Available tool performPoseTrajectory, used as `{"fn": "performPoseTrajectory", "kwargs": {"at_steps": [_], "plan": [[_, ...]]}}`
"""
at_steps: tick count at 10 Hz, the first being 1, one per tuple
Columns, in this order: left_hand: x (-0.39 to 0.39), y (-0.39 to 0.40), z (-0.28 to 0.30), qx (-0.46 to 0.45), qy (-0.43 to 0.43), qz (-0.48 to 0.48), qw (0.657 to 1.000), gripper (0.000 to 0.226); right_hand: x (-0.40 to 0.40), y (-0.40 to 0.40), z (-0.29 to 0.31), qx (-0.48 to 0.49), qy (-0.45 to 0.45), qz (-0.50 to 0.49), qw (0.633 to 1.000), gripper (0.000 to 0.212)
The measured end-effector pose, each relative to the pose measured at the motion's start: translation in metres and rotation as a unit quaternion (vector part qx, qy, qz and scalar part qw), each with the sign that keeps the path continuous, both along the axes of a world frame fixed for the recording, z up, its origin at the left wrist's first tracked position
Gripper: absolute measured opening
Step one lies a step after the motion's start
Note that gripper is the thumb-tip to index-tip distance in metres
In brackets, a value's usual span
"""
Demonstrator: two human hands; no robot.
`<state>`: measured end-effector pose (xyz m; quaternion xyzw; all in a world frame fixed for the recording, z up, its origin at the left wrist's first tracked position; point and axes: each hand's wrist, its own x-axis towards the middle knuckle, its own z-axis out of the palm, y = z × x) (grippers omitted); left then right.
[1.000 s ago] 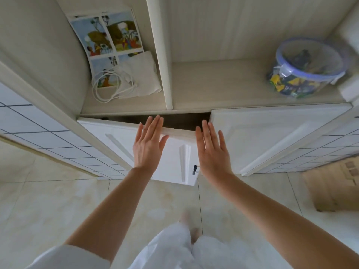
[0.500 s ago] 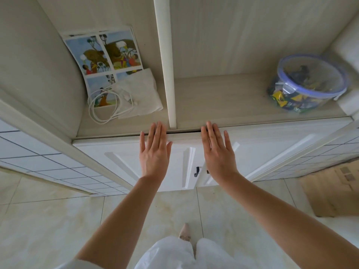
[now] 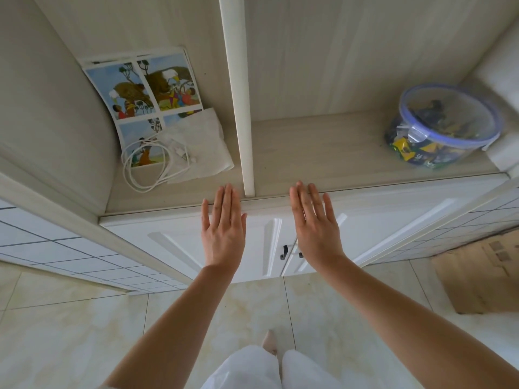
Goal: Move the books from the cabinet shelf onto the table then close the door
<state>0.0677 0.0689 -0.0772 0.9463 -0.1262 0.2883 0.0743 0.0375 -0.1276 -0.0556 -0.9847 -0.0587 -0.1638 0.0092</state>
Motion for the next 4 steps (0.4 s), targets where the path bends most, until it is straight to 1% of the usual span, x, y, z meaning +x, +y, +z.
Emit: {"fn": "performPoseTrajectory", "kwargs": {"at_steps": [1, 3, 4], "plan": [[0.0, -0.001, 0.002, -0.002, 0.01, 0.005, 1.0, 0.048, 0.0, -0.003, 0.003, -0.01, 0.01, 0.004, 1.0, 0.064], [-0.005, 0.0, 0.014, 0.05, 0.114, -0.001, 0.992, 0.073, -0.001, 0.002, 0.012, -0.007, 0.055, -0.004, 0.998, 0.065], [-0.008, 0.001, 0.023, 0.051, 0.139, 0.003, 0.989, 0.079, -0.005, 0.005, 0.017, -0.003, 0.075, -0.027, 0.997, 0.068]]}}
